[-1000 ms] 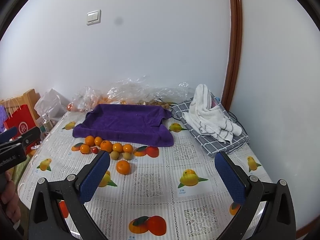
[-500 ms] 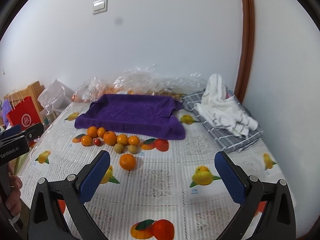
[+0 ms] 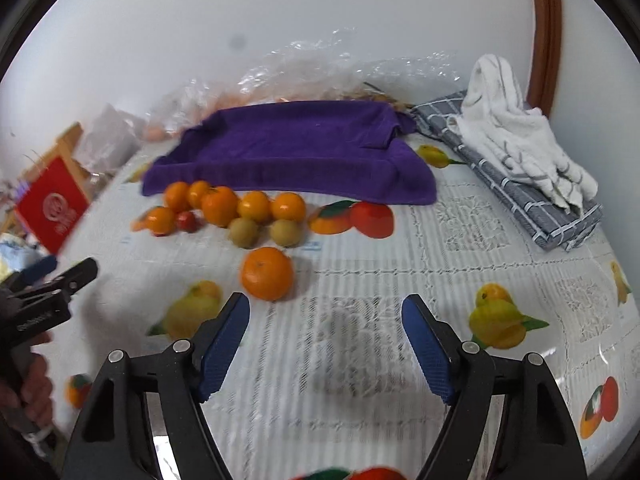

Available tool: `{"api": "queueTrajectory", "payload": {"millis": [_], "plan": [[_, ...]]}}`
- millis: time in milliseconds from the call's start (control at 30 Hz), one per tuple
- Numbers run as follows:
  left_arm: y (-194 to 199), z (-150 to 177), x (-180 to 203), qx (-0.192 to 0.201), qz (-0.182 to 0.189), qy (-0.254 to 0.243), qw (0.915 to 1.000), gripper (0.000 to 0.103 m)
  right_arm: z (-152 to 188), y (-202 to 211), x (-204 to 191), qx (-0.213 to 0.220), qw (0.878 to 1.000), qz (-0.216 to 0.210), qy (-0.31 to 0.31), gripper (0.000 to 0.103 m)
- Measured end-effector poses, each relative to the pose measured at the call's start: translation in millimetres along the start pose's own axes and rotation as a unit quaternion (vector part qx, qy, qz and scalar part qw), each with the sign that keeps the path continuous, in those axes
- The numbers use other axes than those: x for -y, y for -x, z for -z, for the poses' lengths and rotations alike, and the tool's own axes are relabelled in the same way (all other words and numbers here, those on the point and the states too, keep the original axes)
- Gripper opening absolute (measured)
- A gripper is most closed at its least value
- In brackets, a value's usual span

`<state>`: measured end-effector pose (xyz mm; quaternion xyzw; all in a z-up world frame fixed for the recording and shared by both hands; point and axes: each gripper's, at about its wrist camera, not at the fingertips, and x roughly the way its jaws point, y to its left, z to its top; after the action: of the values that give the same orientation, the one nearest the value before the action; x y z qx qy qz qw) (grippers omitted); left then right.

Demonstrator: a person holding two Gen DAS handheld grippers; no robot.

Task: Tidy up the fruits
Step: 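Grasp the large orange with the right gripper while the left gripper grasps an orange from the row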

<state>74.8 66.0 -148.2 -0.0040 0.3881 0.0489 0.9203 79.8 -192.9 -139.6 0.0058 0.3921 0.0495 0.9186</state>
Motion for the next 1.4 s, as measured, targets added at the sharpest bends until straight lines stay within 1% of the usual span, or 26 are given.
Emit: {"api": "queueTrajectory", "payload": {"millis": [100, 133, 200, 267, 333, 433, 533, 600, 633, 700, 767, 800, 833, 867, 933, 967, 1000, 1067, 1133, 1167, 1200, 1233, 1267, 1333, 1400], "plan": [[-9.6, 2.0, -3.9, 0.004, -0.004, -0.001, 1.0000, 0.101, 1.9, -11.8, -3.9, -0.011, 1.000, -0.028, -0.001, 0.079], [-12.7, 2.1, -5.2, 0.003, -0.002, 0.000, 1.0000, 0.095, 2.0, -14.7, -6.1, -0.011, 0.999, -0.032, 0.003, 0.078], [-19.7, 1.7, -9.1, -0.003, 0.001, 0.005, 1.0000, 0.089, 0.9, -20.3, -11.4, 0.000, 1.000, -0.014, 0.012, 0.074], [-25.8, 0.5, -13.3, -0.005, 0.000, 0.012, 0.9999, 0.089, -2.0, -26.3, -15.3, 0.005, 1.000, -0.008, 0.012, 0.072], [-31.3, -1.0, -17.3, -0.015, 0.012, 0.020, 0.9996, 0.086, -5.6, -33.8, -17.7, -0.008, 0.999, -0.031, 0.007, 0.069], [-38.9, -2.6, -22.0, -0.026, 0.025, 0.034, 0.9988, 0.085, -8.9, -42.2, -22.1, -0.020, 0.999, -0.047, 0.010, 0.068], [-47.1, -1.6, -23.1, -0.047, 0.032, 0.035, 0.9978, 0.084, -11.2, -53.3, -27.9, -0.031, 0.998, -0.043, 0.017, 0.068], [-45.1, -0.5, -22.7, -0.043, 0.035, 0.031, 0.9979, 0.084, -12.7, -61.9, -29.1, -0.045, 0.998, -0.042, 0.017, 0.068], [-45.2, -0.2, -23.9, -0.043, 0.040, 0.034, 0.9977, 0.084, -13.9, -63.7, -29.4, -0.046, 0.998, -0.040, 0.017, 0.068], [-44.5, 0.1, -26.7, -0.041, 0.050, 0.040, 0.9971, 0.084, -16.2, -63.0, -31.0, -0.033, 0.998, -0.042, 0.021, 0.063], [-44.1, -1.1, -28.3, -0.037, 0.062, 0.045, 0.9964, 0.084, -17.1, -64.1, -33.9, -0.032, 0.998, -0.049, 0.030, 0.054], [-45.0, -3.3, -27.5, -0.039, 0.069, 0.044, 0.9959, 0.082, -16.7, -65.9, -34.8, -0.038, 0.997, -0.051, 0.034, 0.046], [-45.9, -5.5, -26.2, -0.042, 0.075, 0.041, 0.9954, 0.081, -16.6, -66.8, -36.7, -0.041, 0.997, -0.049, 0.041, 0.043], [-46.9, -9.2, -23.6, -0.042, 0.082, 0.037, 0.9950, 0.081, -17.3, -64.9, -36.9, -0.037, 0.997, -0.051, 0.047, 0.041], [-47.8, -14.8, -17.1, -0.036, 0.086, 0.030, 0.9952, 0.081, -17.7, -63.1, -29.5, -0.038, 0.997, -0.064, 0.037, 0.041], [-48.9, -18.0, -12.9, -0.033, 0.088, 0.025, 0.9953, 0.081, -17.5, -62.0, -25.7, -0.038, 0.997, -0.064, 0.034, 0.041], [-50.5, -21.9, -6.9, -0.031, 0.092, 0.020, 0.9950, 0.078, -17.1, -60.5, -20.8, -0.035, 0.997, -0.055, 0.036, 0.041], [-54.5, -27.8, 2.8, -0.032, 0.098, 0.017, 0.9945, 0.073, -16.6, -57.5, -11.4, -0.024, 0.998, -0.017, 0.051, 0.041], [-59.3, -33.4, 10.9, -0.031, 0.104, 0.015, 0.9940, 0.066, -17.0, -57.7, -0.3, -0.021, 0.999, 0.001, 0.051, 0.041], [-60.9, -35.3, 13.7, -0.029, 0.108, 0.015, 0.9936, 0.063, -17.4, -58.6, 5.7, -0.022, 0.999, 0.001, 0.045, 0.041], [-63.7, -37.9, 16.3, -0.029, 0.109, 0.016, 0.9935, 0.056, -17.7, -60.1, 11.9, -0.024, 0.999, -0.002, 0.036, 0.041], [-66.9, -40.3, 18.6, -0.032, 0.111, 0.017, 0.9932, 0.047, -18.3, -61.9, 19.9, -0.030, 0.999, -0.015, 0.018, 0.041], [-70.4, -42.3, 20.3, -0.037, 0.116, 0.018, 0.9924, 0.044, -19.1, -62.2, 23.9, -0.031, 0.999, -0.024, 0.008, 0.041], [-75.4, -45.0, 22.5, -0.045, 0.131, 0.024, 0.9901, 0.043, -19.5, -60.9, 28.4, -0.026, 0.999, -0.037, 0.000, 0.041], [-76.9, -46.8, 25.1, -0.040, 0.138, 0.022, 0.9894, 0.043, -19.7, -61.6, 30.4, -0.027, 0.999, -0.044, -0.001, 0.041]]}}
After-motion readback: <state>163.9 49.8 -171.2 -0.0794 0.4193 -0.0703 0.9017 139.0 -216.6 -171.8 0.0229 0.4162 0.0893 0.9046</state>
